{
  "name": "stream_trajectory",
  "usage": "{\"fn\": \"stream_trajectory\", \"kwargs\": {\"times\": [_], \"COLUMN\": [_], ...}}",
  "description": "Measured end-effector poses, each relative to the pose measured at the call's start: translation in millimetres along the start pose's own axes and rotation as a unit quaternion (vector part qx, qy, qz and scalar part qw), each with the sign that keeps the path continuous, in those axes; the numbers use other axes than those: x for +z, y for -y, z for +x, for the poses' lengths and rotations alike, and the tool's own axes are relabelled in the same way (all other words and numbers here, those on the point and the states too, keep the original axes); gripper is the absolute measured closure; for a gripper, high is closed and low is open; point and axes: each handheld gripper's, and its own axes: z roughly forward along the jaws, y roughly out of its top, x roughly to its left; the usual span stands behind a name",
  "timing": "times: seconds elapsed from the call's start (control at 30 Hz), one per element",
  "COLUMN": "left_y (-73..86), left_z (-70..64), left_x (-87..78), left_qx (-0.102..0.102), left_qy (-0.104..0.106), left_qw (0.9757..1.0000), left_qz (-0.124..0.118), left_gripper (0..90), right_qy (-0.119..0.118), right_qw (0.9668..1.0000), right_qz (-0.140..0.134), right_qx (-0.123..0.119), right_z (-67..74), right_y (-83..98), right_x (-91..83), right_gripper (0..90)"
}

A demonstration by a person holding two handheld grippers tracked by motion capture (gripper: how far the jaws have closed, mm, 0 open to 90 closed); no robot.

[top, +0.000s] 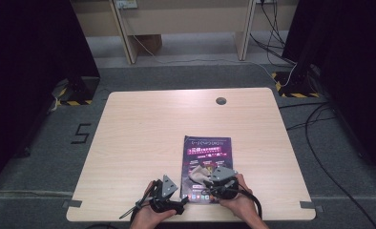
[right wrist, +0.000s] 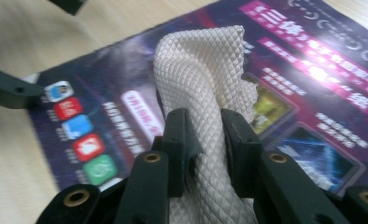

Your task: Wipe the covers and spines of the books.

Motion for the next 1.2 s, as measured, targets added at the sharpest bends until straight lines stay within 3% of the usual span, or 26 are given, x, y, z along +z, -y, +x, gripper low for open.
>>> {"fn": "stream_trajectory", "kwargs": {"times": [0.23,0.73,0.93,1.2], "left_y": [0.1,0.2,0.5,0.4], "left_z": [0.0,0.5,0.4,0.6], "left_x": [-0.1,-0.1,-0.1,-0.1], "left_qx": [0.0,-0.001,-0.001,-0.001], "left_qy": [0.0,0.002,0.001,0.002], "left_qw": [1.0,1.0,1.0,1.0], "left_qz": [0.0,0.001,-0.001,0.0], "left_gripper": [13.4,13.4,13.5,13.5], "right_qy": [-0.019,-0.046,-0.047,-0.007], "right_qw": [0.9998,0.9987,0.9987,0.9998], "right_qz": [-0.006,-0.015,-0.013,-0.002], "right_qx": [-0.01,-0.014,-0.014,0.018], "right_z": [17.6,33.9,31.0,-2.5], "right_y": [-3.1,-6.1,-5.9,6.5], "right_x": [2.9,7.1,6.4,-5.7], "right_gripper": [73.0,72.4,70.8,70.6]}}
